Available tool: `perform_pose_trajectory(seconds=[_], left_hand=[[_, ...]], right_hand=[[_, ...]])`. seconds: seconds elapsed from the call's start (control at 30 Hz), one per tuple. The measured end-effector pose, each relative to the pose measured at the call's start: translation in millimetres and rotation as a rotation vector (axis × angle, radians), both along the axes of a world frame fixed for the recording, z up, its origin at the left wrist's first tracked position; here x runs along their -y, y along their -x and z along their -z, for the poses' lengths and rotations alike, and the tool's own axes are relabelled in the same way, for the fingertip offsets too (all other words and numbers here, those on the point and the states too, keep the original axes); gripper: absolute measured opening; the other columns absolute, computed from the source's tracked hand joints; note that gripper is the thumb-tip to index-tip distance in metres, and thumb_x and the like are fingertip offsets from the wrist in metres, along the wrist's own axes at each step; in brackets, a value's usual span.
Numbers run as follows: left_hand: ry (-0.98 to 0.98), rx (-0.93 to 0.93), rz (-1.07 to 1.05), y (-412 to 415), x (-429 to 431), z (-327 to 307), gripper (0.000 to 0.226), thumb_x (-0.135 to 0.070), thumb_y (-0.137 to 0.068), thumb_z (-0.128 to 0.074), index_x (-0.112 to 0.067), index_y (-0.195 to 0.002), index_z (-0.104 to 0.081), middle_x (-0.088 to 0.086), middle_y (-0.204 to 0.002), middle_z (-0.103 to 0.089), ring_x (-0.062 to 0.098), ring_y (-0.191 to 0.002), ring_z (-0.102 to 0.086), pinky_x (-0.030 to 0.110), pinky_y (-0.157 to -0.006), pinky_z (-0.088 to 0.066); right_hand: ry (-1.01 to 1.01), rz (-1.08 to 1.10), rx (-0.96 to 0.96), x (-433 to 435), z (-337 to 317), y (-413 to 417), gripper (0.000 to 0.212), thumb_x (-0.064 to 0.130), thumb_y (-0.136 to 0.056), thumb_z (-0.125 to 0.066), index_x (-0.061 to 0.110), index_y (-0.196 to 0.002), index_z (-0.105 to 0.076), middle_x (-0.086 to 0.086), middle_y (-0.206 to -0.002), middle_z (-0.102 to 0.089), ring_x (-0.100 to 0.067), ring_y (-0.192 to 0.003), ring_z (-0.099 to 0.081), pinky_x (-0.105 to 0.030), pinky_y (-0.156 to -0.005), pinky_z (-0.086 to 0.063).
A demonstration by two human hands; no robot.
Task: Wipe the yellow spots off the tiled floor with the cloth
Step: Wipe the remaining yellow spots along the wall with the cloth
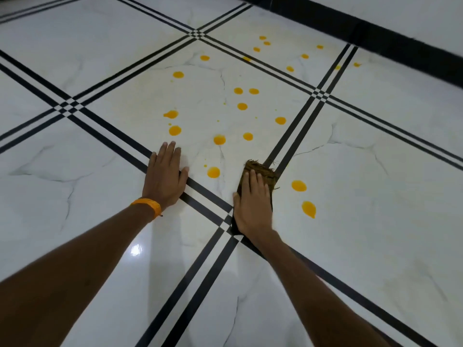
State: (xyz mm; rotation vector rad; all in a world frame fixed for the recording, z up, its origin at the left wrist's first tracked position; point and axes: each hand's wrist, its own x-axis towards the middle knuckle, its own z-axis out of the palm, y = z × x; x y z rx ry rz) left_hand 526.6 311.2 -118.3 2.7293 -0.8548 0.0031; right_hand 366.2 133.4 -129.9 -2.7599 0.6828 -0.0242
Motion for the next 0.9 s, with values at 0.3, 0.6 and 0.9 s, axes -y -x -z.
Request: perform_pose_trajectory(seconds=[0.3, 0.6, 0.9], left_hand=[[-0.027, -0.003, -0.020, -12, -3, 20, 0.071, -0.047, -0.097, -0.014, -0.003, -0.152, -0.026, 0.014, -0.161, -0.022, 0.030, -0.150, -0.016, 0.049, -0.121, -0.014], [-0.035, 0.011, 0.073, -24, 10, 29, 0.068, -0.041, -0.098, -0.017, -0.002, -0.153, -0.021, 0.015, -0.161, -0.021, 0.030, -0.150, -0.016, 0.049, -0.122, -0.013], [-0.052, 0.035, 0.097, -25, 8, 33, 0.067, -0.041, -0.099, -0.016, -0.003, -0.154, -0.018, 0.015, -0.162, -0.019, 0.029, -0.151, -0.014, 0.047, -0.122, -0.011]], right_hand=[[0.132, 0.001, 0.012, 61, 14, 14, 0.069, 0.047, -0.103, -0.014, 0.008, -0.160, -0.018, -0.009, -0.168, -0.017, -0.021, -0.157, -0.009, -0.042, -0.127, -0.008], [0.121, -0.073, -0.031, 104, 9, 66, 0.069, 0.051, -0.104, -0.014, 0.013, -0.162, -0.009, -0.004, -0.170, -0.008, -0.018, -0.157, 0.000, -0.042, -0.128, -0.005], [0.111, -0.317, -0.059, 88, 2, 81, 0.068, 0.053, -0.106, -0.018, 0.018, -0.162, -0.004, 0.001, -0.170, -0.001, -0.013, -0.156, 0.007, -0.043, -0.127, -0.005]])
